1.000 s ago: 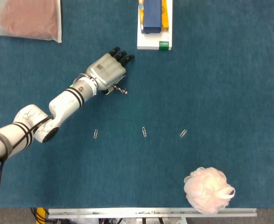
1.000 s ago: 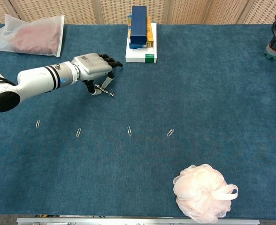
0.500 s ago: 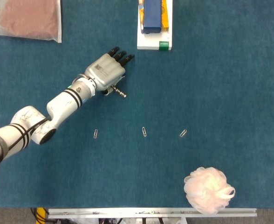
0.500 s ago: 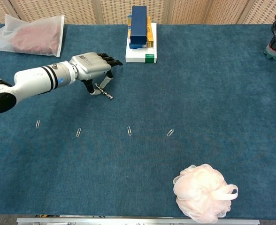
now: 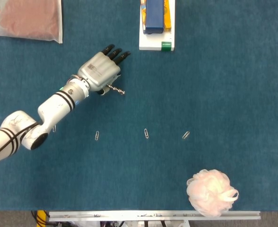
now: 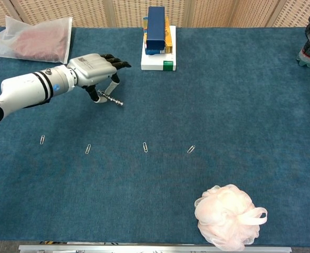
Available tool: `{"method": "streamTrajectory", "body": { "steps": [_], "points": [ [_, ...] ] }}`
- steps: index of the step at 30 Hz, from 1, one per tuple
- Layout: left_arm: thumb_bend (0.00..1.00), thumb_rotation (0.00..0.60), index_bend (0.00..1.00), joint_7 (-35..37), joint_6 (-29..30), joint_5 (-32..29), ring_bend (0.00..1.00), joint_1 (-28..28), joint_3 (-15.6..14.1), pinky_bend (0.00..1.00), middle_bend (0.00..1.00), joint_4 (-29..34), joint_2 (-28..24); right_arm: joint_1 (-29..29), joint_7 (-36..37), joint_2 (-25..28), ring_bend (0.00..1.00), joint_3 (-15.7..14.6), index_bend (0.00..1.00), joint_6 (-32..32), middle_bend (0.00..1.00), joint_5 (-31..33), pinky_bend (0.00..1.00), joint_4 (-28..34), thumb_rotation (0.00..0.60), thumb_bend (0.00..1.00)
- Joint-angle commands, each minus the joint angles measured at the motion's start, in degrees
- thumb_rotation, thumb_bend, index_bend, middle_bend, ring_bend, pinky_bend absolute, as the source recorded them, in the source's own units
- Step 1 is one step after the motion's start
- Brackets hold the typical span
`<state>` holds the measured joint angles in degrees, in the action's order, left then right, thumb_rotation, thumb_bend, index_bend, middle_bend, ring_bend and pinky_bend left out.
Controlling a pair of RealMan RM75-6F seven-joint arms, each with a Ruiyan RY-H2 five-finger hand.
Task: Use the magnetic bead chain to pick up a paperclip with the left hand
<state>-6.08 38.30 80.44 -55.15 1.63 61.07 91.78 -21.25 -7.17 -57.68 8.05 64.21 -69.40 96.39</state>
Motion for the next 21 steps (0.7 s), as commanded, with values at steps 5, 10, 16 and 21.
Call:
{"method": "streamTrajectory", "body": {
  "steps": [5,10,16,21],
  "points": [
    [0.29,0.600,0.61,-2.18,2.47,-0.62,0.00,1.93,-0.12,0.00,0.00,5.11,-3.79,-0.01,-0.04,0.04,0.00,-0.08,0.12,0.04,0.04,-0.30,0.00,0.27,0.600,0.00],
    [0.29,0.600,0.61,-3.45,4.56,-0.84,0.00,3.54,-0.42,0.00,0.00,9.62,-6.73,0.02,-0.13,0.16,0.00,-0.11,0.12,0.17,0.04,-0.49,0.00,0.61,0.600,0.00],
    [0.29,0.600,0.61,-3.08,6.95,-0.34,0.00,5.64,-1.18,0.00,0.00,16.61,-11.14,0.02,-0.14,0.28,0.00,-0.14,0.12,0.23,0.04,-0.70,0.00,0.86,0.600,0.00],
    [0.29,0.600,0.61,-2.14,8.45,0.65,0.00,7.22,-2.13,0.00,0.00,22.32,-14.91,0.03,-0.18,0.48,0.00,-0.11,0.12,0.41,0.04,-0.91,0.00,1.21,0.600,0.00]
  ]
}}
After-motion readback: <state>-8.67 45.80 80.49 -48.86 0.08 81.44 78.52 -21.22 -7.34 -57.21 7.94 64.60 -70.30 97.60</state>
